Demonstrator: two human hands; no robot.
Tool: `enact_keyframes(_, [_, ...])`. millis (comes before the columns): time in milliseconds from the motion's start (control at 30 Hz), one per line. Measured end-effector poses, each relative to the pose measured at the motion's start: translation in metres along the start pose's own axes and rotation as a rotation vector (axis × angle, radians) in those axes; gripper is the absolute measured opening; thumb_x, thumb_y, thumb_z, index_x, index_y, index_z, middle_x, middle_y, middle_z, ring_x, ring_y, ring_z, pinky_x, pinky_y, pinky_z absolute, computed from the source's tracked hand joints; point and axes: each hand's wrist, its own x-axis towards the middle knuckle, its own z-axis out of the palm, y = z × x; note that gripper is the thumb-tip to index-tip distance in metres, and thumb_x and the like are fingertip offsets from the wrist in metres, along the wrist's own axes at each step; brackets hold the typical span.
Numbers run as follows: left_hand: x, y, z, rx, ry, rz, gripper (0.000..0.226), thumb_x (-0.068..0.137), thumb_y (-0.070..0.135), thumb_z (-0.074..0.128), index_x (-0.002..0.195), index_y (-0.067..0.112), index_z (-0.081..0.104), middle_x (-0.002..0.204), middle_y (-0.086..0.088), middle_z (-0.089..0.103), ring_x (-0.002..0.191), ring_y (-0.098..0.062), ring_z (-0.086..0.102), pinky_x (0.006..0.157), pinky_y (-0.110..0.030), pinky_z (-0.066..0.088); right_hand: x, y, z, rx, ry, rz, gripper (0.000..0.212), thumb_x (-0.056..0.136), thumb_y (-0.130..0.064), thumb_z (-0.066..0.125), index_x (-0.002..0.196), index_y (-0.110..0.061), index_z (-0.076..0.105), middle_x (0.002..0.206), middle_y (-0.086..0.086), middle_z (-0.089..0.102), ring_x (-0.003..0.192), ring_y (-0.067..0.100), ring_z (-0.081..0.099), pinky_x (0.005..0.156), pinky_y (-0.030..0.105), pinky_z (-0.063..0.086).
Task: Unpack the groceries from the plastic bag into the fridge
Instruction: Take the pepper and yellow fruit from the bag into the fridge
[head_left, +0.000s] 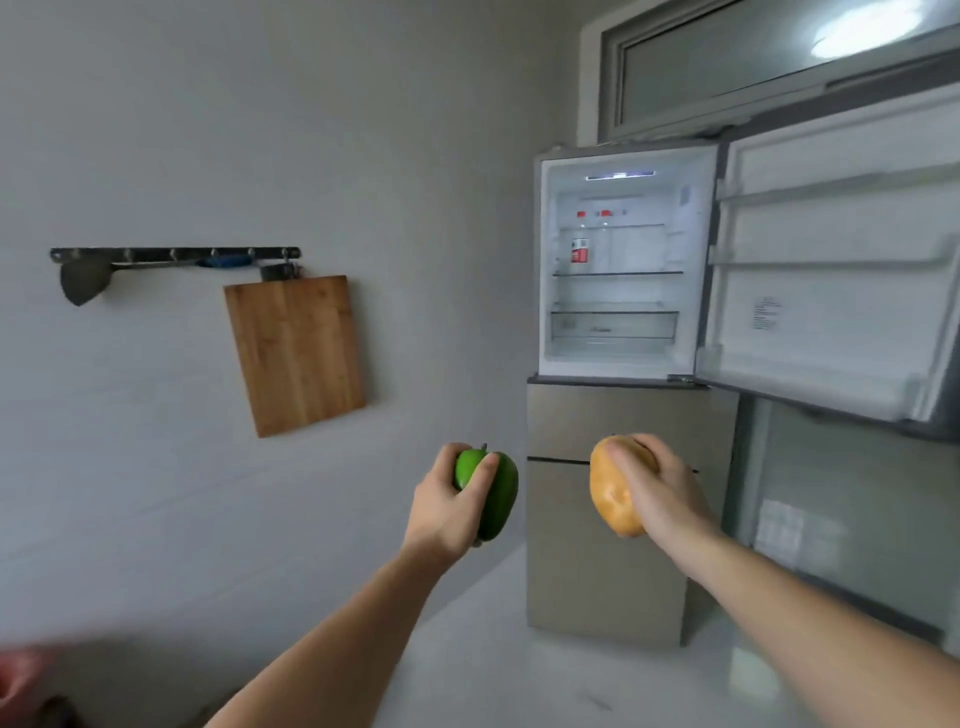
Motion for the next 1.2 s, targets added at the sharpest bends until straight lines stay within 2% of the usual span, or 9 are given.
enact_keyframes(167, [0.011, 0.019, 0.061, -0.012, -0.087, 0.032, 0.023, 0.089, 0.048, 0.06, 0.099, 0.028, 0.057, 0.098, -0.004, 0.058, 0.086, -0.024, 0.061, 0.052, -0.049, 0.059, 0.018, -0.003, -0.06, 0.013, 0.057, 0.003, 0.014, 0.089, -0.037, 0.059, 0.099, -0.027, 0.062, 0.096, -0.002, 0.059, 0.08, 0.016, 0.056, 0.044, 0.031, 0.052])
enact_keyframes(300, [0.021, 0.043, 0.095, -0.004, -0.094, 0.093, 0.023, 0.089, 0.049, 0.06, 0.101, 0.03, 0.055, 0.098, -0.002, 0.057, 0.088, -0.024, 0.06, 0.054, -0.05, 0.059, 0.04, -0.009, -0.096, 0.005, 0.072, -0.05, 0.015, 0.089, -0.037, 0.059, 0.1, -0.028, 0.062, 0.095, -0.003, 0.06, 0.079, 0.014, 0.056, 0.046, 0.027, 0.049])
enact_keyframes(367, [0.026, 0.054, 0.112, -0.004, -0.051, 0.138, 0.026, 0.088, 0.05, 0.06, 0.104, 0.031, 0.053, 0.1, 0.001, 0.056, 0.091, -0.023, 0.059, 0.063, -0.05, 0.06, 0.053, -0.009, -0.11, 0.016, 0.056, -0.082, 0.015, 0.09, -0.039, 0.059, 0.102, -0.03, 0.06, 0.094, -0.008, 0.058, 0.083, 0.016, 0.057, 0.048, 0.027, 0.049])
enact_keyframes(500, [0.035, 0.063, 0.136, 0.014, 0.01, 0.185, 0.041, 0.085, 0.048, 0.065, 0.117, 0.03, 0.047, 0.112, 0.0, 0.054, 0.099, -0.022, 0.057, 0.084, -0.047, 0.056, 0.073, 0.0, -0.123, 0.026, 0.013, -0.123, 0.019, 0.089, -0.038, 0.061, 0.105, -0.038, 0.052, 0.095, -0.015, 0.055, 0.087, 0.012, 0.054, 0.068, 0.029, 0.046])
enact_keyframes(633, [0.056, 0.065, 0.153, -0.011, -0.02, 0.176, 0.046, 0.081, 0.047, 0.071, 0.116, 0.036, 0.042, 0.112, 0.003, 0.053, 0.099, -0.021, 0.057, 0.074, -0.032, 0.056, 0.099, 0.01, -0.125, 0.013, -0.046, -0.128, 0.029, 0.088, -0.023, 0.061, 0.111, -0.036, 0.048, 0.098, -0.016, 0.055, 0.085, 0.004, 0.054, 0.067, 0.026, 0.044])
enact_keyframes(767, [0.096, 0.057, 0.167, -0.026, -0.041, 0.169, 0.051, 0.08, 0.045, 0.073, 0.12, 0.032, 0.044, 0.109, 0.004, 0.053, 0.096, -0.018, 0.058, 0.056, -0.017, 0.048, 0.137, 0.019, -0.116, 0.006, -0.041, -0.12, 0.038, 0.087, -0.023, 0.063, 0.118, -0.035, 0.045, 0.1, -0.016, 0.054, 0.087, 0.001, 0.053, 0.068, 0.028, 0.045])
enact_keyframes(867, [0.14, 0.042, 0.173, -0.026, -0.044, 0.164, 0.061, 0.077, 0.045, 0.076, 0.127, 0.026, 0.045, 0.109, 0.005, 0.055, 0.096, -0.015, 0.058, 0.06, -0.019, 0.05, 0.174, 0.029, -0.099, -0.015, -0.016, -0.094, 0.045, 0.083, -0.028, 0.067, 0.12, -0.037, 0.042, 0.101, -0.018, 0.052, 0.089, 0.004, 0.054, 0.08, 0.037, 0.052])
enact_keyframes(1000, [0.216, 0.02, 0.174, -0.059, -0.061, 0.151, 0.052, 0.076, 0.039, 0.078, 0.115, 0.027, 0.046, 0.099, 0.012, 0.055, 0.085, -0.002, 0.055, 0.05, -0.012, 0.046, 0.233, 0.04, -0.062, -0.037, 0.012, -0.088, 0.045, 0.082, -0.026, 0.071, 0.119, -0.031, 0.045, 0.098, -0.017, 0.055, 0.087, 0.001, 0.056, 0.077, 0.034, 0.051])
enact_keyframes(1200, [0.334, -0.021, 0.175, -0.106, -0.05, 0.107, 0.048, 0.074, 0.039, 0.08, 0.108, 0.026, 0.049, 0.102, 0.006, 0.057, 0.088, -0.006, 0.058, 0.054, -0.016, 0.048, 0.332, 0.054, 0.001, -0.079, 0.011, -0.051, 0.049, 0.076, -0.03, 0.076, 0.12, -0.03, 0.053, 0.11, -0.008, 0.06, 0.099, 0.013, 0.061, 0.09, 0.048, 0.054])
